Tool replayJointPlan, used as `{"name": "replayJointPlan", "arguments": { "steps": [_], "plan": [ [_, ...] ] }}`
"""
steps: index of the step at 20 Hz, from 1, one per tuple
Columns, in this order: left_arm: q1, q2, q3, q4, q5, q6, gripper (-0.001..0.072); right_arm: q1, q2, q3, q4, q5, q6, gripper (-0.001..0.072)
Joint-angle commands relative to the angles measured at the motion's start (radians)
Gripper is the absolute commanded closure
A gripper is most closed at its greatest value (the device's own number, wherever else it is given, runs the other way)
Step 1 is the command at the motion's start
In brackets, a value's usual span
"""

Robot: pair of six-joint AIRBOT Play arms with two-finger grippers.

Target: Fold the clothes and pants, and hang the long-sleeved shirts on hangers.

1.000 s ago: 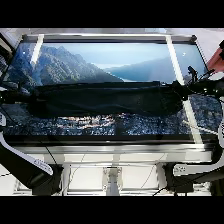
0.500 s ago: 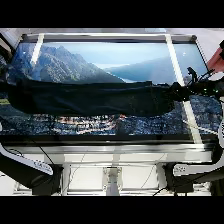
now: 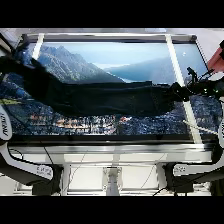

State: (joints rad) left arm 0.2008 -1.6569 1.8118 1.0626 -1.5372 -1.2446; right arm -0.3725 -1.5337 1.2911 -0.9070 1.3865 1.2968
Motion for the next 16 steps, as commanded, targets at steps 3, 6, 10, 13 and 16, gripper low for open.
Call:
{"name": "replayJointPlan", "arguments": {
  "steps": [3, 6, 10, 13, 16],
  "plan": [
    [-0.307, -0.042, 0.026, 0.008, 0.069, -0.073, 0.0682, 0.0, 0.0, 0.001, -0.017, 0.018, -0.017, 0.031],
    [-0.419, -0.103, 0.046, 0.007, 0.095, -0.119, 0.0682, 0.0, 0.0, 0.001, -0.018, 0.03, -0.031, 0.0311],
    [-0.492, -0.18, 0.05, -0.116, 0.151, -0.132, 0.0682, 0.0, 0.0, 0.001, -0.032, 0.036, -0.034, 0.031],
    [-0.515, -0.221, 0.05, -0.195, 0.235, -0.131, 0.0682, 0.0, 0.0, 0.001, -0.045, 0.037, -0.034, 0.031],
    [-0.525, -0.257, 0.05, -0.235, 0.271, -0.101, 0.0681, 0.0, 0.0, 0.001, -0.048, 0.037, -0.035, 0.031]
  ]
}}
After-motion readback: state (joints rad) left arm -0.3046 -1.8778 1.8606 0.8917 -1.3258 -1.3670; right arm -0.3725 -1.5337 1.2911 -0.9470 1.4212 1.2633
